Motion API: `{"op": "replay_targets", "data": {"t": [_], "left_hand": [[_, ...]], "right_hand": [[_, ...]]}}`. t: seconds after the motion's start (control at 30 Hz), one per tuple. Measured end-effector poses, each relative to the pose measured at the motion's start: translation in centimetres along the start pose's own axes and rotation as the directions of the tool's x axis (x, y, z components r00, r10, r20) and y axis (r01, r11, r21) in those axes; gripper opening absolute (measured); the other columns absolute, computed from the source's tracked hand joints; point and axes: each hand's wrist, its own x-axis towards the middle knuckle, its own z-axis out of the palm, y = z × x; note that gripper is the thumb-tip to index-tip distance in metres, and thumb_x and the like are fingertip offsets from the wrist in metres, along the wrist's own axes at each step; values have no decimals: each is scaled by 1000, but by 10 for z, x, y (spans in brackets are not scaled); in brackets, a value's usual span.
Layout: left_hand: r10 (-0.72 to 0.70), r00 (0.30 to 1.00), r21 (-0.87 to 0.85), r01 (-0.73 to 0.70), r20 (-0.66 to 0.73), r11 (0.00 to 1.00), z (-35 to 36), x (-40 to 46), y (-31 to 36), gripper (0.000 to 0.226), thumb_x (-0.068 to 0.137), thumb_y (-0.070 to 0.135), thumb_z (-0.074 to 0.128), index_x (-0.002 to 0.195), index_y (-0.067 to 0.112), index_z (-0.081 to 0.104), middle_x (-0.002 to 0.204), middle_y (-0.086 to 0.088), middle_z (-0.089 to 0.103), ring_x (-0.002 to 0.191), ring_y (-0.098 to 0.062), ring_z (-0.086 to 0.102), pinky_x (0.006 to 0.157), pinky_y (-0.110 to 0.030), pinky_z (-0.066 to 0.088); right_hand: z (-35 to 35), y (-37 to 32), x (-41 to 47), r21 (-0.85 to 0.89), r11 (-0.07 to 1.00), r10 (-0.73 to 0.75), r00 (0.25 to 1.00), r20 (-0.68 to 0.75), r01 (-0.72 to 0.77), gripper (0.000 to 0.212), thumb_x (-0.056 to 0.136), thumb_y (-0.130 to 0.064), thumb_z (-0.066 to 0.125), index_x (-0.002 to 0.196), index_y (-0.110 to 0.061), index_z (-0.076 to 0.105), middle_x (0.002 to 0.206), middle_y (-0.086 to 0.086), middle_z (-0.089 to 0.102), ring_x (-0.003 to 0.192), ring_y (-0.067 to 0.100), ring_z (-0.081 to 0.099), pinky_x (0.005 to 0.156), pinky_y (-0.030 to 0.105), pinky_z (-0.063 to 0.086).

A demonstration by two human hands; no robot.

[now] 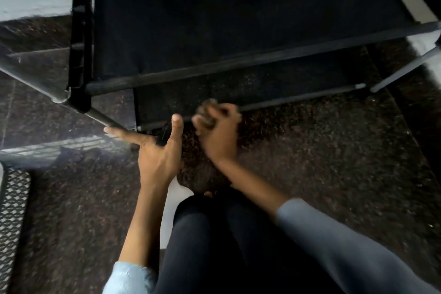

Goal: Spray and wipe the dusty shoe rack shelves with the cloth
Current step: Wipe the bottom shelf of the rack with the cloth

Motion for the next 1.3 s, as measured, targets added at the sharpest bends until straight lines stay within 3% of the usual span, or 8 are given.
{"op": "replay_targets", "data": {"t": [0.1, 0.27, 0.43, 0.6, 0.67, 0.77, 1.1, 1.3], "left_hand": [[-26, 999, 45, 28, -25, 999, 12, -8, 9, 124, 83, 68, 55, 146, 1, -28, 138, -6, 53, 132, -22, 44, 106, -28, 31], [-46, 998, 106, 41, 47, 994, 35, -18, 21, 115, 87, 61, 54, 146, 11, -32, 154, -17, 34, 143, -32, 29, 113, -34, 23], [-26, 995, 52, 21, 96, 998, 61, -18, 32, 114, 89, 61, 53, 146, 11, -33, 155, -13, 33, 144, -27, 28, 111, -29, 22], [-4, 980, 77, -12, 198, 997, 90, -38, 55, 104, 95, 50, 49, 146, 12, -33, 115, 8, 37, 67, 0, 33, 47, 6, 30], [3, 976, 64, -17, 218, 998, 100, -35, 54, 105, 94, 52, 49, 146, 12, -34, 116, 8, 44, 72, 7, 41, 62, 5, 35], [4, 976, 35, -13, 219, 999, 109, -30, 48, 111, 91, 59, 51, 145, 14, -35, 146, -4, 42, 133, -19, 43, 103, -23, 31], [35, 971, 18, -40, 237, 999, 114, -34, 47, 111, 90, 61, 51, 145, 15, -34, 159, -5, 25, 147, -23, 22, 119, -40, 20], [54, 956, 39, -68, 290, 997, 119, -37, 49, 119, 84, 69, 52, 142, 17, -38, 157, -8, 32, 143, -21, 30, 118, -39, 25]], "right_hand": [[7, -11, 1, -29, 999, -12, 997, 78, 14, 15, 88, -15, 58, 98, -8, 66, 109, 10, 49, 98, 18, 53, 89, 32, 46], [-59, 44, 45, 77, 950, 311, 921, -234, -301, 26, 79, -7, 69, 103, 3, 66, 115, 14, 50, 90, 14, 50, 85, 5, 34], [-143, 166, 113, 138, 917, 395, 804, -444, -375, 58, 52, -47, 57, 85, -1, 71, 100, 20, 65, 88, 29, 66, 89, 37, 53], [-133, 89, 77, 38, 890, 450, 866, -218, -454, 27, 80, -27, 65, 94, -3, 68, 101, 17, 63, 96, 29, 59, 84, 27, 43], [-100, 58, 49, 40, 951, 309, 945, -110, -307, 28, 84, -30, 65, 96, -6, 69, 105, 15, 59, 96, 26, 57, 87, 29, 43], [-82, 48, 45, 30, 963, 271, 952, -143, -269, 22, 87, -26, 63, 95, -6, 70, 106, 13, 54, 95, 24, 55, 90, 28, 40], [-220, 151, 123, 314, 825, 565, 689, -454, -470, 17, 79, -11, 71, 91, 0, 75, 90, 9, 73, 88, 19, 68, 82, 18, 50], [-144, 96, 63, 318, 882, 444, 839, -316, -347, 22, 86, -6, 66, 101, 10, 65, 91, 11, 62, 86, 5, 65, 83, 13, 47]]}}
